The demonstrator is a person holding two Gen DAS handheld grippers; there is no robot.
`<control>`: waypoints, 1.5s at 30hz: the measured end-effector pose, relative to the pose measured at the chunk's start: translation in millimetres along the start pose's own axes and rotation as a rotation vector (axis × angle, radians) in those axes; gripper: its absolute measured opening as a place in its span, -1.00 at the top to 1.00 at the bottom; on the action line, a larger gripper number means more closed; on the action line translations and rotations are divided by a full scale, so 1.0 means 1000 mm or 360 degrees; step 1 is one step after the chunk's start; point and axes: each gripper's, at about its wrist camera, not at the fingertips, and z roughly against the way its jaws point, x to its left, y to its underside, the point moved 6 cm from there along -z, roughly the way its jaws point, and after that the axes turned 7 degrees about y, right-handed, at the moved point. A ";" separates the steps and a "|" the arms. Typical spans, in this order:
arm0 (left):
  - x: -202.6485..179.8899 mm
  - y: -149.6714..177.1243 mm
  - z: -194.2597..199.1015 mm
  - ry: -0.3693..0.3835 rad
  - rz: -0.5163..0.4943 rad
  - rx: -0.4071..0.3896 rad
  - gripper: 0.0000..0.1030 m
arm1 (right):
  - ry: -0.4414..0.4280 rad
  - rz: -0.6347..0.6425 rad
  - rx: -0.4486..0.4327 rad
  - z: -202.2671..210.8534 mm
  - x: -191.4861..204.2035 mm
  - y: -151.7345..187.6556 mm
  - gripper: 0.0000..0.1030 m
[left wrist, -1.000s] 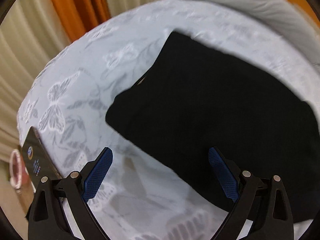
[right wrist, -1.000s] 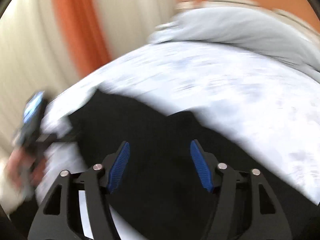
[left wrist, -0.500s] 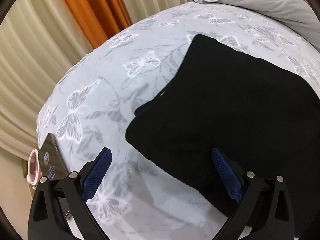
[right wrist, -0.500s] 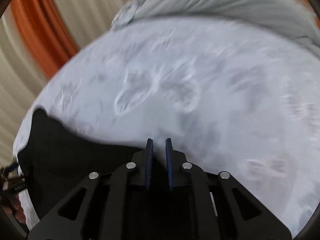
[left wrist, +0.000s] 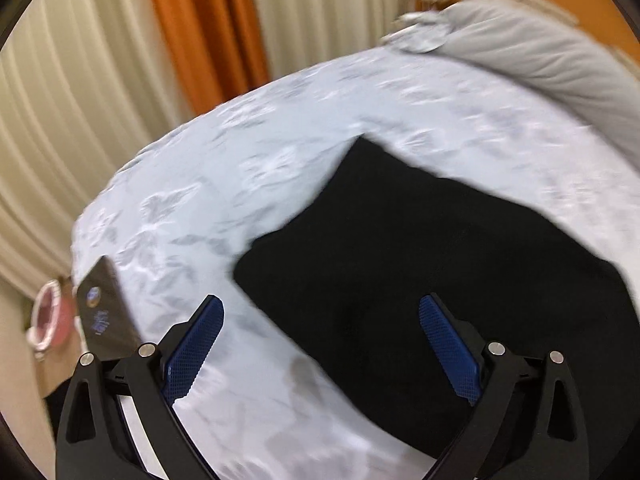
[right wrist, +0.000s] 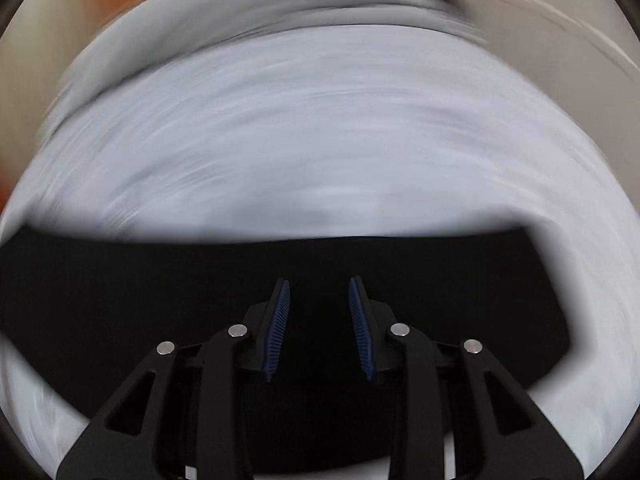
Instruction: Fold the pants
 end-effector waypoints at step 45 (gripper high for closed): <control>-0.011 0.030 -0.028 0.0548 0.0329 0.0357 -0.89 | -0.0265 -0.0741 0.0046 -0.018 -0.077 0.038 -0.06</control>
